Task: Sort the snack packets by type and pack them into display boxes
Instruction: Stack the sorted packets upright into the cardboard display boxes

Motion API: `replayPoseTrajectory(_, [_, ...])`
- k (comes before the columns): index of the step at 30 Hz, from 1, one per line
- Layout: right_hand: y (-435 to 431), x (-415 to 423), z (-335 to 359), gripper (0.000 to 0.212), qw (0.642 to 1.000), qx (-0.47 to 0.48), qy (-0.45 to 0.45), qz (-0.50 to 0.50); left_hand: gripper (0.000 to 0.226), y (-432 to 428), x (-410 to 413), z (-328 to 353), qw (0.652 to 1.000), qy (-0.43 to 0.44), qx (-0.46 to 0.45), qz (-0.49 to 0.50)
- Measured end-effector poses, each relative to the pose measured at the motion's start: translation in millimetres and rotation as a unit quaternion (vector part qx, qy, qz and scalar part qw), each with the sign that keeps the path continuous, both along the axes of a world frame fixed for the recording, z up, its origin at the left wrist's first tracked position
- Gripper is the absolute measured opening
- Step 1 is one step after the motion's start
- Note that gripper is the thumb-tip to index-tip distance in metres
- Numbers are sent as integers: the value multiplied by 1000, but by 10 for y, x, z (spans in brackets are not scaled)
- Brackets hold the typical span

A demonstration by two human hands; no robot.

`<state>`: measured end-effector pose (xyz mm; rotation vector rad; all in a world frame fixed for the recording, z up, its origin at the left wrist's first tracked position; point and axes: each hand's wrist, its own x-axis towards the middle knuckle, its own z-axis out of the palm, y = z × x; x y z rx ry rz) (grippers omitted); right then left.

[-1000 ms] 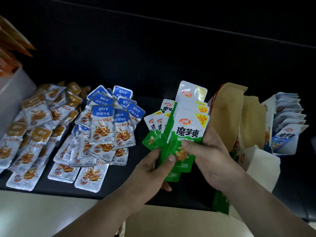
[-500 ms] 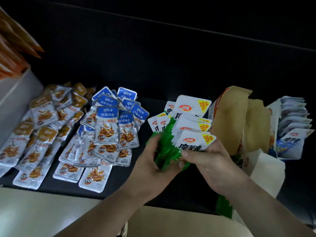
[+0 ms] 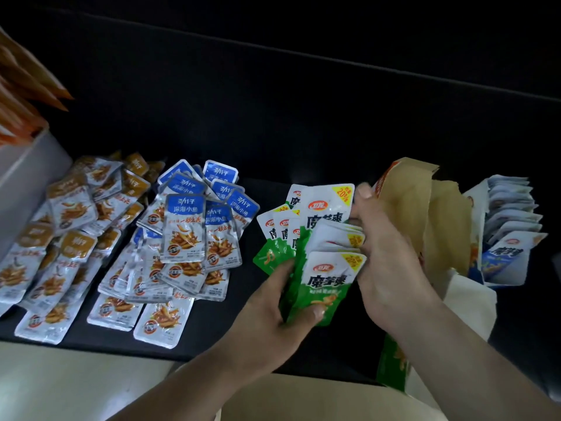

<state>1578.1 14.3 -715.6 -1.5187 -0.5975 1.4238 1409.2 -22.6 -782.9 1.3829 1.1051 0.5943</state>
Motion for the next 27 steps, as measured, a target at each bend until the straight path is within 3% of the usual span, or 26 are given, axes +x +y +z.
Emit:
replayPoseTrajectory(2, [70, 10, -15, 94, 997, -60, -33, -27, 52, -23, 3, -27, 1000, 15, 2, -18])
replayPoseTrajectory(5, [151, -16, 12, 90, 993, -105, 41, -24, 54, -37, 2, -50, 1000, 12, -4, -13])
replayPoseTrajectory(10, [158, 1, -64, 57, 994, -92, 51, -41, 47, -10, -10, -62, 1000, -2, -26, 17])
replayPoseTrajectory(15, [103, -22, -84, 62, 995, -78, 39, -37, 49, 9, -32, -114, 999, 7, -13, 34])
replayPoseTrajectory(19, [107, -22, -93, 54, 994, -77, 69, -35, 40, 18, -20, -95, 997, -12, -62, 40])
replayPoseTrajectory(24, [94, 4, -124, 28, 996, -66, 52, -44, 33, 55, -19, -76, 993, -36, -91, 67])
replayPoseTrajectory(27, [83, 7, -105, 52, 996, -69, 45, -29, 33, 49, -8, -99, 991, -44, -102, 71])
